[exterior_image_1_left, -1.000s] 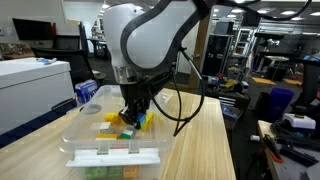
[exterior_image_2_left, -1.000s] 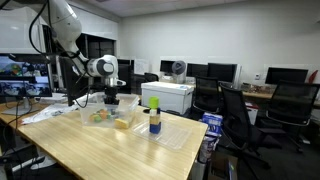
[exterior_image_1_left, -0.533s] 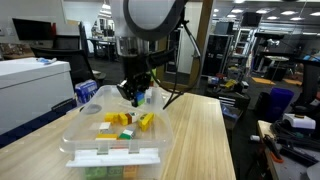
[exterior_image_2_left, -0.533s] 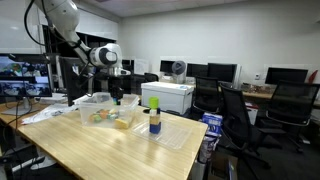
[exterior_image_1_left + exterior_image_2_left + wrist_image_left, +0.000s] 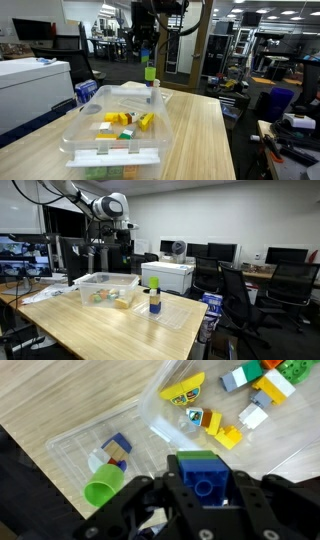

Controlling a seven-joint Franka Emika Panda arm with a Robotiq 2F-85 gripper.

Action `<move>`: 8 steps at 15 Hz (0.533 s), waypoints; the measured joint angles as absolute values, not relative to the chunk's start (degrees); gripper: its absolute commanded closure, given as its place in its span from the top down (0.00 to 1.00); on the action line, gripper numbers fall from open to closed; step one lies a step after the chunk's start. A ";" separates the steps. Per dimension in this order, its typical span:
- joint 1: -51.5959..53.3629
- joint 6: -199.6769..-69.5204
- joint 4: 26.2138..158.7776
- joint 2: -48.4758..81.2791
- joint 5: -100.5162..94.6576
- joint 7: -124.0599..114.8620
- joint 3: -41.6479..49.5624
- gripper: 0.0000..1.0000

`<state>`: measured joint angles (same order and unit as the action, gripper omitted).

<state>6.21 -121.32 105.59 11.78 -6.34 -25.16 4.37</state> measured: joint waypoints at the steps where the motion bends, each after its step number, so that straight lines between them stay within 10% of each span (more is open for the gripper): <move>1: 5.47 -120.82 105.08 11.58 -6.34 -26.11 4.55 0.11; 8: 0.31 -121.35 104.26 11.54 -3.18 -31.42 6.32 0.11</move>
<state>0.31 -121.35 104.26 11.54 -3.18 -31.42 6.32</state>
